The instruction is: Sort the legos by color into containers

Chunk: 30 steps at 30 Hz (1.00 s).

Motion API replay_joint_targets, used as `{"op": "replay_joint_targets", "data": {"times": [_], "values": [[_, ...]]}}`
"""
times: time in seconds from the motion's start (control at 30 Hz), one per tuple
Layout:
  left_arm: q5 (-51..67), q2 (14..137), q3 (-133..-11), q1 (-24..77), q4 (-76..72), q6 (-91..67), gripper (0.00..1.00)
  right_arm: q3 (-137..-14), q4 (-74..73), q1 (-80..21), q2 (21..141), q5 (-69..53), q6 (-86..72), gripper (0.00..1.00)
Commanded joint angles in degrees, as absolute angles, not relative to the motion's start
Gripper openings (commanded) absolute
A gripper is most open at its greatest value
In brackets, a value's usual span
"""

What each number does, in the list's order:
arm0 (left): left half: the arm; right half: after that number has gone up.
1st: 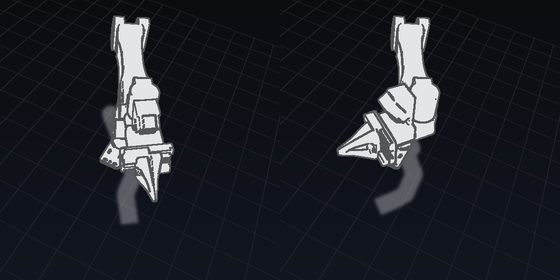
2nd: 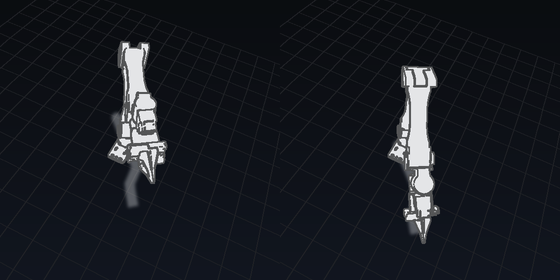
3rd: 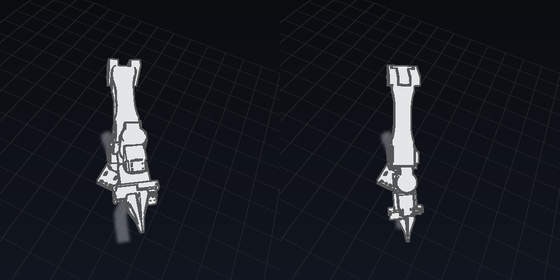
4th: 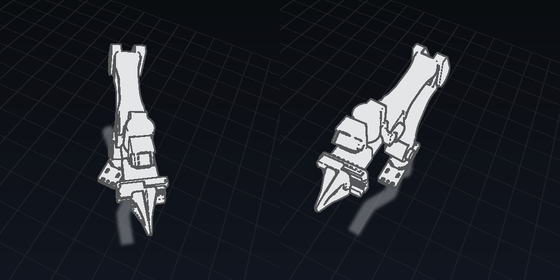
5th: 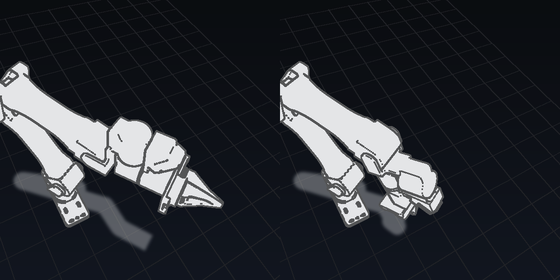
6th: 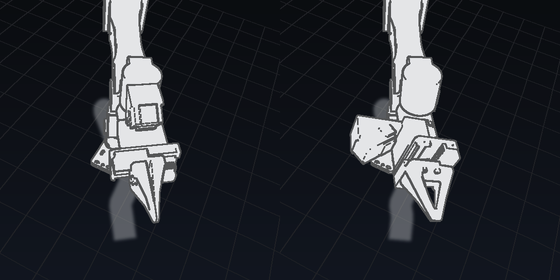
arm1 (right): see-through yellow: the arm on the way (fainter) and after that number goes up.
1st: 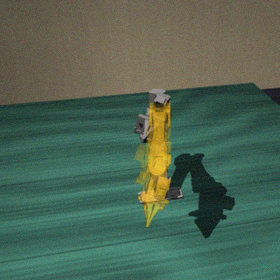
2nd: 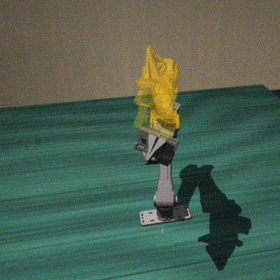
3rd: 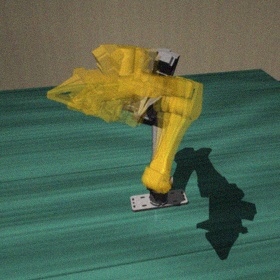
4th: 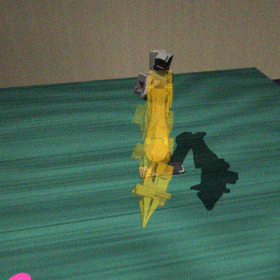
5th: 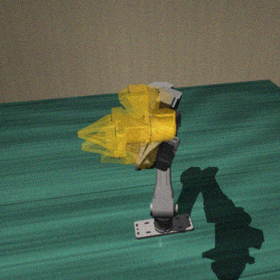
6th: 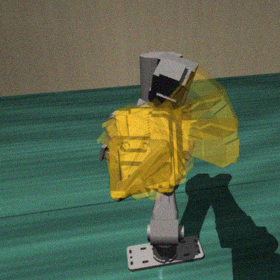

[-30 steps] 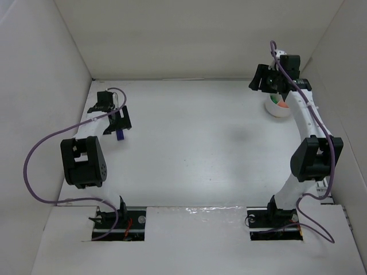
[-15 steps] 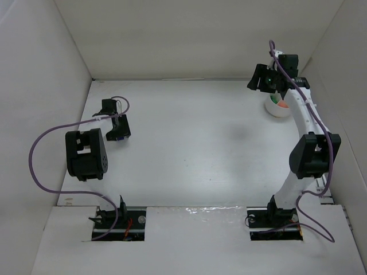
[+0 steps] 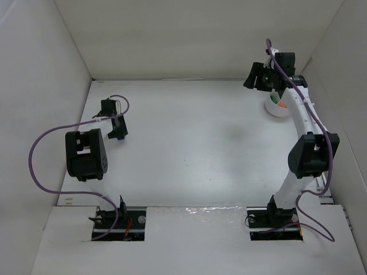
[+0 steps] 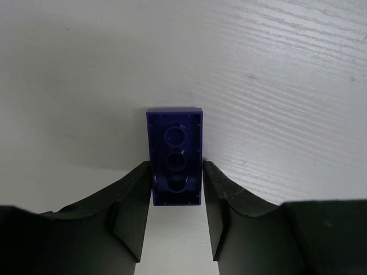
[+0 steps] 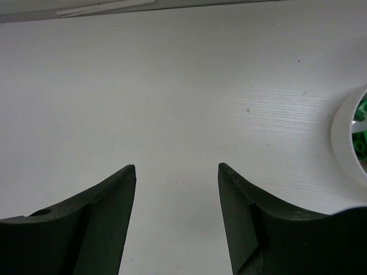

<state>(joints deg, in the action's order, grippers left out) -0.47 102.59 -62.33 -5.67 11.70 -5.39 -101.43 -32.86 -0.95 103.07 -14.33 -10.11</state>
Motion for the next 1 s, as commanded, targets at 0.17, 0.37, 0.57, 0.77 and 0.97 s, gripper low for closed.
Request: {"op": "replay_joint_targets", "data": {"times": [0.17, 0.37, 0.57, 0.77, 0.97], "values": [[3.6, 100.2, -57.8, -5.8, 12.7, -3.9, 0.22, -104.0, -33.1, -2.2, 103.1, -19.7, -13.9, 0.66], [23.9, 92.7, -54.8, -5.8, 10.0, 3.3, 0.0, -104.0, -35.2, -2.2, 103.6, -31.6, -19.1, 0.66], [37.9, 76.8, -52.2, 0.5, 4.1, 11.3, 0.0, -105.4, -38.0, -4.2, 107.0, -42.9, -25.0, 0.64], [42.0, 74.4, -56.4, 6.1, 8.3, 16.0, 0.0, -105.4, -37.3, -14.2, 107.3, -44.3, -27.6, 0.63], [39.0, 70.3, -56.4, 13.0, 9.9, 21.2, 0.0, -108.0, -36.1, -20.8, 107.9, -45.9, -31.6, 0.63]]}}
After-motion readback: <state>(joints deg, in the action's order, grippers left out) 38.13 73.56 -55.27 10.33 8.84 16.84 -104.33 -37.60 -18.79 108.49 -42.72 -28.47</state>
